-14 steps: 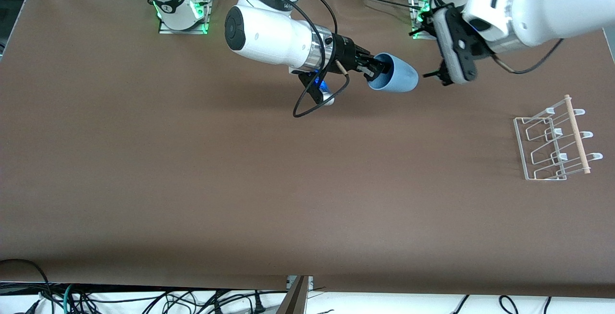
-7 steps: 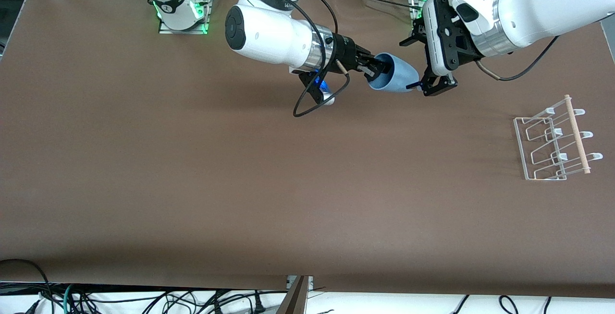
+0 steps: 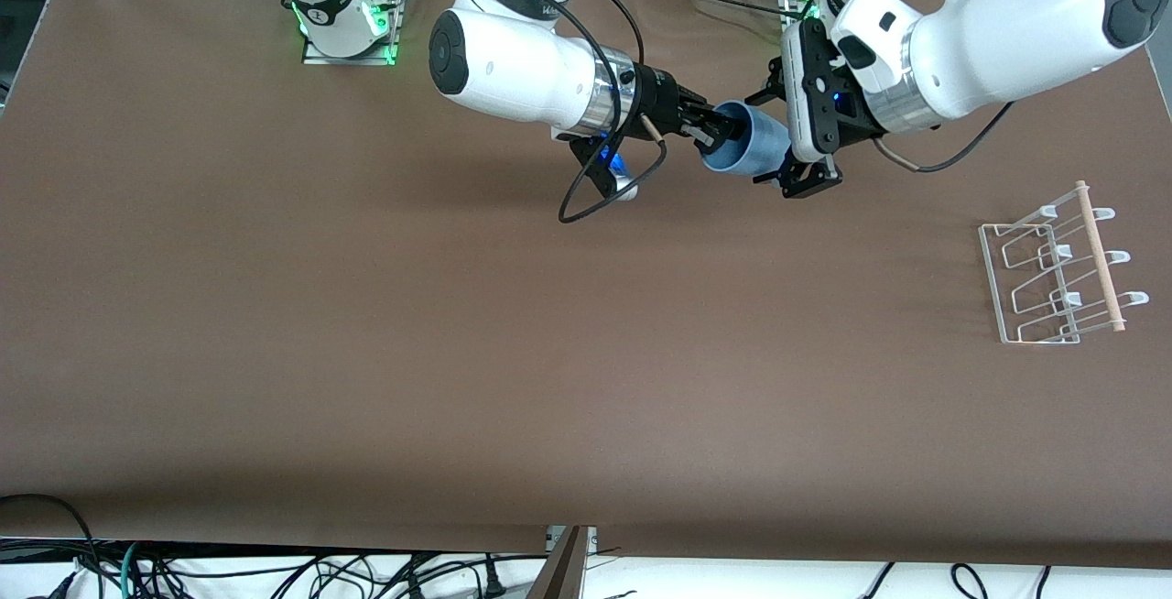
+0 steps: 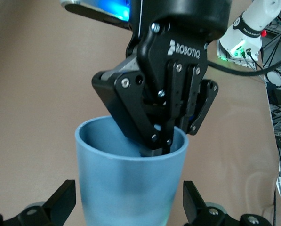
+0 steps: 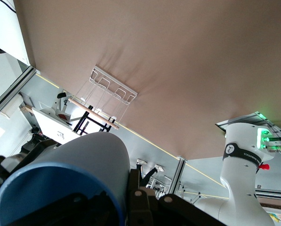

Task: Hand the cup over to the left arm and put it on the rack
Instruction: 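Close the left gripper on the cup and open the right gripper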

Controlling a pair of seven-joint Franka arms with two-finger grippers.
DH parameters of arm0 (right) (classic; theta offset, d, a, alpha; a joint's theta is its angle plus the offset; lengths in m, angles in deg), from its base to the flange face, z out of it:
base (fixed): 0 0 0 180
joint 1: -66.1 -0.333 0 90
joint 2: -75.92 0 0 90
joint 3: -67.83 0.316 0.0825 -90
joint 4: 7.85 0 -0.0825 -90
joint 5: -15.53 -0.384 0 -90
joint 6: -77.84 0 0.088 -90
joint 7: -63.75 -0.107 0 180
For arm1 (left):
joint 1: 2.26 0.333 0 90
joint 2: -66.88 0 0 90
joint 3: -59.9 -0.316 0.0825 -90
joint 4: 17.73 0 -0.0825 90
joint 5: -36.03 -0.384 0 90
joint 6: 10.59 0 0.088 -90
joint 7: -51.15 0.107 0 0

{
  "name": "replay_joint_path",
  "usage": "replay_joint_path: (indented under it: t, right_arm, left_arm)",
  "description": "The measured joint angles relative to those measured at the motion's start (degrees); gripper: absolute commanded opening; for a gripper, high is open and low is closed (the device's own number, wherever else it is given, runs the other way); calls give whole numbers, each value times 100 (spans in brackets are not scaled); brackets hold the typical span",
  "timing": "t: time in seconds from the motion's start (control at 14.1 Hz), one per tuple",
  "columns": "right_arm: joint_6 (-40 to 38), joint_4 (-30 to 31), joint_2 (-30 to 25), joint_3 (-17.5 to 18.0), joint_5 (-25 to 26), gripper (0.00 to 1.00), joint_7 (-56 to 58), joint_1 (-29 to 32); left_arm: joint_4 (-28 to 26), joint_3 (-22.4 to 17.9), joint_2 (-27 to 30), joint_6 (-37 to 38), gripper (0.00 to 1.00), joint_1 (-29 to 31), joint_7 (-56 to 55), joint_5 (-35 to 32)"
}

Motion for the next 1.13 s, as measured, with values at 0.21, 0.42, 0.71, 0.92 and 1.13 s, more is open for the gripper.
replay_joint_path:
  t: [0.21,0.42,0.71,0.92,1.13]
  right_arm:
    - [5,0,0,0,0,0,0,0]
    - [35,0,1,-6,0,0,0,1]
    - [46,0,17,-31,-9,5,-19,7]
    - [48,-1,17,-31,-9,47,-19,6]
    - [51,-20,17,-27,-9,99,-17,2]
  left_arm:
    - [-38,0,-69,-36,94,8,63,0]
    - [-96,11,-110,-59,18,5,96,0]
    - [-99,16,-110,-68,17,5,124,0]
    - [-99,16,-110,-68,18,7,124,0]
    - [-99,15,-117,-70,18,10,124,0]
